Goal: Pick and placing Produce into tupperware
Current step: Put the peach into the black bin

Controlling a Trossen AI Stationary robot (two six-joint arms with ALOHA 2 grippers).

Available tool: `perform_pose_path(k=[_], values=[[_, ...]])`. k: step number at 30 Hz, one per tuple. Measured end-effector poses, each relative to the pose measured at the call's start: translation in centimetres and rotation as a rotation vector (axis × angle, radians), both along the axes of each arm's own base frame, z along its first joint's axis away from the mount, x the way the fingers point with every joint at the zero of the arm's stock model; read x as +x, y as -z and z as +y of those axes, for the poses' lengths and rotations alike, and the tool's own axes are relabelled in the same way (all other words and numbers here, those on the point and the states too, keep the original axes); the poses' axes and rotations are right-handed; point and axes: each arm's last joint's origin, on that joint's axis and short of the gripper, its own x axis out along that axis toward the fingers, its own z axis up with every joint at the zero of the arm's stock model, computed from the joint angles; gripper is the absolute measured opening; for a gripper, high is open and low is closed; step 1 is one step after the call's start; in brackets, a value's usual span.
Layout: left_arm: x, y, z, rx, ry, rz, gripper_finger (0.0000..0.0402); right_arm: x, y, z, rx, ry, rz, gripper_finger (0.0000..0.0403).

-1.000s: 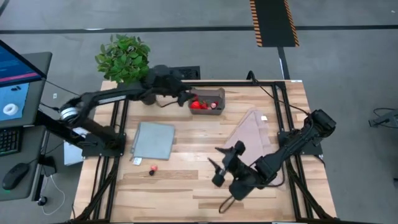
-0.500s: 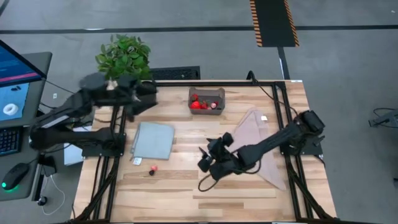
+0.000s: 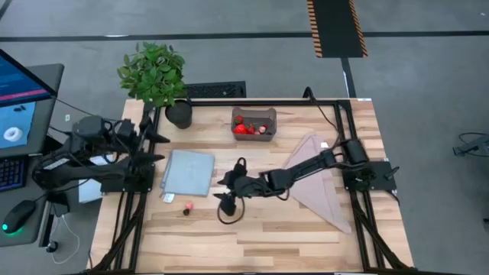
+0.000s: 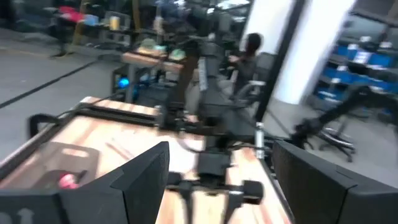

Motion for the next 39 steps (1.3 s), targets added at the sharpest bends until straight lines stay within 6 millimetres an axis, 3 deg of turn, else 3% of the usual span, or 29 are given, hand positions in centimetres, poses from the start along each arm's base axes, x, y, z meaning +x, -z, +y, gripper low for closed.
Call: perform_pose_path(k=[7,17,25,39], values=[[-1.8,3.7,-0.6,-0.025,0.042,-0.06,0.027,3.9,2.5,0.4,-0.014,-0.039,0.067,0.0264],[-3.9,5.1,-1.3,-0.03,0.131,-0.124,0.027,8.4,4.6,2.5,-0.109,-0.119,0.174,0.025],[-3.9,5.2,-1.4,-0.034,0.162,-0.118,0.027,9.2,6.0,2.5,-0.122,-0.131,0.225,0.0244],[-3.9,5.1,-1.4,-0.015,0.145,-0.125,0.027,9.6,5.1,2.8,-0.125,-0.11,0.137,0.0244]])
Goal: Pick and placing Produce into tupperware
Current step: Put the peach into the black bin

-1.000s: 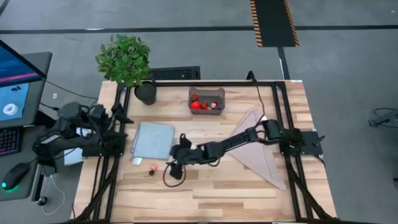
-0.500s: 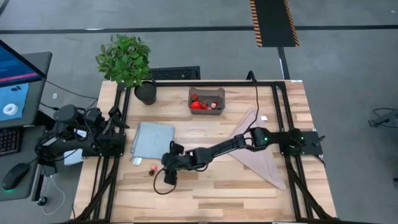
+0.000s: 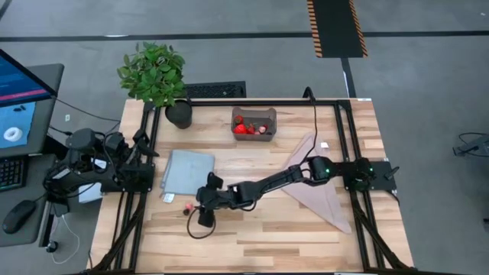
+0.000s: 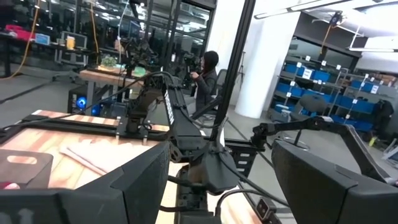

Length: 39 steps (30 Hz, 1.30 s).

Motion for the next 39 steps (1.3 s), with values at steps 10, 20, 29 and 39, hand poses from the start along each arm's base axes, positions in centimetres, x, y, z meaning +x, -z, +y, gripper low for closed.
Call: perform_pose_path(k=[10,20,29,39], values=[[0.0,0.0,0.0,0.014,-0.008,-0.004,0.027,0.2,-0.2,-0.3,0.035,0.028,-0.028,0.0243],[0.0,0.0,0.1,0.017,-0.03,-0.005,0.027,0.3,-0.3,-0.7,0.08,0.055,-0.035,0.0243],[0.0,0.0,0.1,0.017,-0.037,-0.004,0.027,0.3,-0.3,-0.3,0.055,0.028,-0.033,0.0243],[0.1,0.5,0.1,0.017,-0.038,0.046,0.027,0.2,-0.9,2.0,0.037,-0.156,-0.103,0.0243]])
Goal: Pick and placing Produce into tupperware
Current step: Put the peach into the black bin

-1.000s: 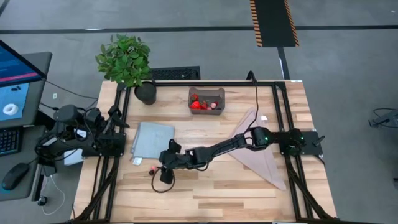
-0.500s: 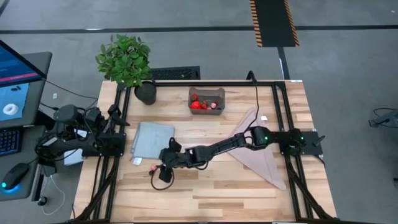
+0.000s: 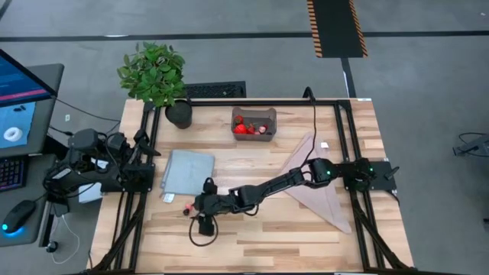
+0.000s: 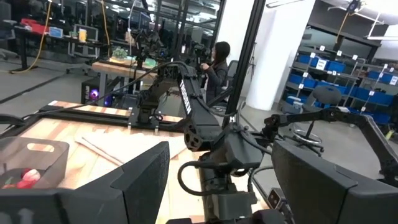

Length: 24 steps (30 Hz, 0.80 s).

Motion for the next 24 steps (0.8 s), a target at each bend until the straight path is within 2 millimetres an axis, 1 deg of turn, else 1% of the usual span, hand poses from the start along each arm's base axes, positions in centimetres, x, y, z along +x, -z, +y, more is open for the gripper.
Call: perform_pose_path(k=[3,6,8,10,13,16,18,20,22,24], values=[[0.0,0.0,0.0,0.007,-0.001,-0.002,0.027,0.1,0.0,-0.6,0.025,0.039,0.007,0.0243],[0.0,0.0,0.0,0.015,-0.018,-0.004,0.027,0.6,-0.8,-1.3,0.062,0.071,-0.016,0.0243],[0.0,0.0,0.1,0.014,-0.036,-0.004,0.027,0.7,-0.9,-1.8,0.062,0.084,-0.014,0.0243],[0.0,0.0,0.1,0.014,-0.036,0.0,0.027,0.6,-0.5,-2.2,0.041,0.119,0.024,0.0243],[0.0,0.2,0.1,0.01,-0.037,0.017,0.027,0.4,0.0,-2.7,0.072,0.169,0.079,0.0243],[0.0,0.4,0.1,0.004,-0.045,0.038,0.027,0.0,0.6,-3.0,0.067,0.187,0.153,0.0243],[0.1,0.6,0.2,-0.003,-0.055,0.056,0.027,0.0,0.6,-3.1,0.064,0.184,0.158,0.0243],[0.4,1.1,0.3,-0.011,-0.061,0.069,0.027,-0.1,-0.5,-3.0,0.04,0.143,0.14,0.0243],[0.8,1.7,0.4,-0.025,-0.066,0.098,0.027,-0.3,-2.6,-2.7,0.011,0.087,0.102,0.0243],[1.2,2.3,0.5,-0.03,-0.065,0.111,0.027,-0.9,-5.2,-2.6,0.005,0.073,0.073,0.0243]])
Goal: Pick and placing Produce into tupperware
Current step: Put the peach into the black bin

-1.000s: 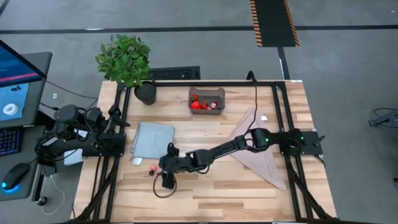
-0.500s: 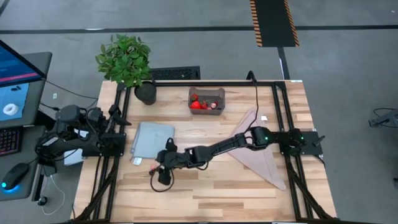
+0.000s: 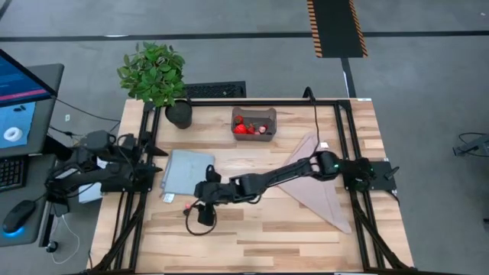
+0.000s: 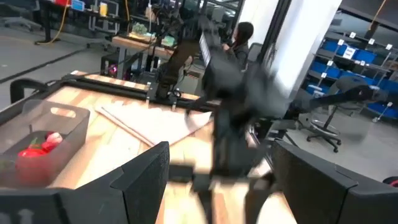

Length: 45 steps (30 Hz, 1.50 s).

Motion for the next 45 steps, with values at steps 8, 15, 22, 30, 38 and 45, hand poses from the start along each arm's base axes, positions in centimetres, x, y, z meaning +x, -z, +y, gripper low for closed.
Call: perform_pose_path(k=[8,15,22,30,38,45], values=[[1.7,2.0,0.5,-0.234,-0.027,0.03,0.027,-3.6,-7.6,0.1,-0.126,0.097,0.015,0.0243],[2.7,4.2,1.0,-0.287,-0.148,0.138,0.0258,-8.1,-13.7,1.4,-0.239,0.193,-0.006,0.0244],[4.2,7.0,1.6,-0.343,-0.289,0.268,0.0242,-13.2,-17.8,3.8,-0.282,0.191,-0.003,0.0244],[6.3,6.6,0.9,-0.23,-0.161,0.186,0.022,-18.6,-21.7,5.3,-0.271,0.139,-0.033,0.0243],[7.9,7.1,-0.3,-0.174,-0.088,0.246,0.0219,-24.6,-21.0,2.3,-0.271,0.277,-0.073,0.0243],[9.0,7.6,-1.5,-0.132,-0.116,0.284,0.0219,-30.4,-15.8,-1.4,-0.099,0.25,-0.262,0.0243]])
